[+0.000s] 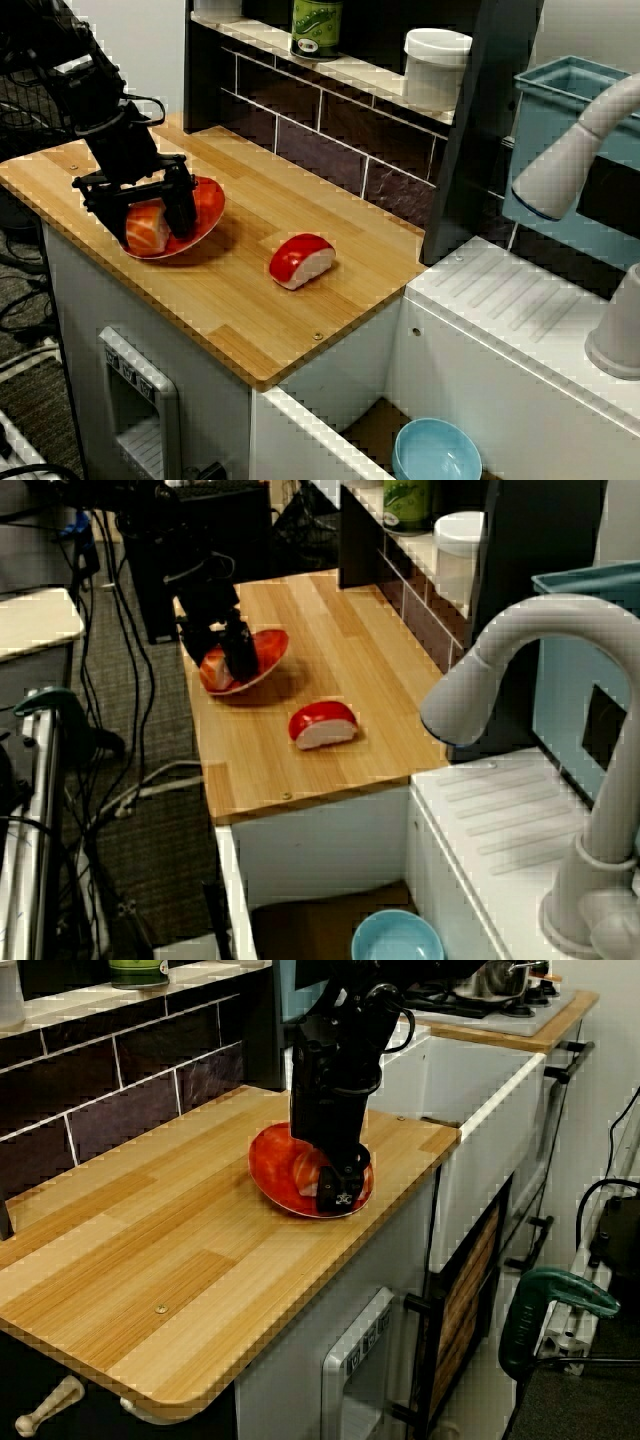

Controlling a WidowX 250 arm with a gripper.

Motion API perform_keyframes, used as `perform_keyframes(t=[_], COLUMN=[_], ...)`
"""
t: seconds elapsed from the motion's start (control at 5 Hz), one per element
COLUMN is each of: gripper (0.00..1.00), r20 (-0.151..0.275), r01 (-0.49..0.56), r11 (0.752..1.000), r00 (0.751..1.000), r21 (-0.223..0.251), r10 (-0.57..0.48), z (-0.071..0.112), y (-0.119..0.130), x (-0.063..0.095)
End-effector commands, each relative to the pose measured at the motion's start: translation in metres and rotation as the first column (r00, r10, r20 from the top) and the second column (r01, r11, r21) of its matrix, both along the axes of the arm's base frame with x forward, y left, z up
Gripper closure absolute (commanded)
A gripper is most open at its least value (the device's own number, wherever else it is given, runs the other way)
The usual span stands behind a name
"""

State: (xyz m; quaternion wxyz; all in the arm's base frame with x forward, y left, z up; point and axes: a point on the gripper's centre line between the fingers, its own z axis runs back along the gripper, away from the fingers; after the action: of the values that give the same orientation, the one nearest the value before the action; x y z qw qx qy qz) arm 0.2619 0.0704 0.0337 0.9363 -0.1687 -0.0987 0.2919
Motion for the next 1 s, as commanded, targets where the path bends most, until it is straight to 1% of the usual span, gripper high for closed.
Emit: perform_keyframes(t=[0.0,0.2,0.4,0.6,0.8], gripper=[0.00,0.00,0.00,0.00,0.00], r20=[0.000,-0.017,-0.062,-0.157,-0.173], r01=[-0.047,-0.074,-0.165,-0.254,-0.253], r11=[0.998,0.996,0.979,0.945,0.937], r00=[0.999,0.997,0.985,0.962,0.961], r21=[-0.035,-0.057,-0.120,-0.207,-0.241], r10=[0.047,0.073,0.159,0.224,0.214], z=[0.011,0.014,0.021,0.027,0.042], y=[0.011,0.010,0.006,0.008,0.006], x=[0.007,0.012,0.020,0.026,0.029])
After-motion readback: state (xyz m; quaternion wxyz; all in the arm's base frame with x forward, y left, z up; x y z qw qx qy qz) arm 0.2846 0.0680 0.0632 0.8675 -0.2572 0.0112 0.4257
